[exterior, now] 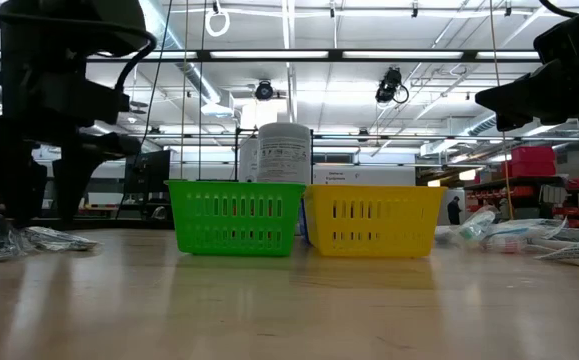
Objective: Pick & Place Travel size toiletries
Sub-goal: Put the silver nail cutter into the blue bin
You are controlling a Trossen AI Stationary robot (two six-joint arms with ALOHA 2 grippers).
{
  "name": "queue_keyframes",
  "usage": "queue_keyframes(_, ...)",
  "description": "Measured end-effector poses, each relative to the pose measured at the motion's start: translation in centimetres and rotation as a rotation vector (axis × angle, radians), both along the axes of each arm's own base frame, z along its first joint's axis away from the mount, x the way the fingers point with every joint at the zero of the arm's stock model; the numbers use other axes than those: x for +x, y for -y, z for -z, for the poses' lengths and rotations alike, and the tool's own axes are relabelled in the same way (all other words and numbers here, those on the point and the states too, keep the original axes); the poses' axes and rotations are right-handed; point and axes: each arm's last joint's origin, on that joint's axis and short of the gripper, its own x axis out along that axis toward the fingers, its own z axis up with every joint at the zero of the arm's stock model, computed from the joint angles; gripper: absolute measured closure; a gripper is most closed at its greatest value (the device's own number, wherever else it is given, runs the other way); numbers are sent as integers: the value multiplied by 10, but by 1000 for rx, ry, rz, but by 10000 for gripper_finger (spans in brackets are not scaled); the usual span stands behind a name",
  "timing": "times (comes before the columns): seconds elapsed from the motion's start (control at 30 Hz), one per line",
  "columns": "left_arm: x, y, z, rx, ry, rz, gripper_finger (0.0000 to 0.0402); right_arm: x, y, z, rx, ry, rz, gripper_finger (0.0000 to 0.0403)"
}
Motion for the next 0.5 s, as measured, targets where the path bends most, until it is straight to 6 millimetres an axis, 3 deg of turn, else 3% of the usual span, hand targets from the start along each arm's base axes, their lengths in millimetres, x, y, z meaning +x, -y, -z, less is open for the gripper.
queue_keyframes(0.5,-9,-3,14,-20,-21,-18,251,0,0,0,0,0,0,390)
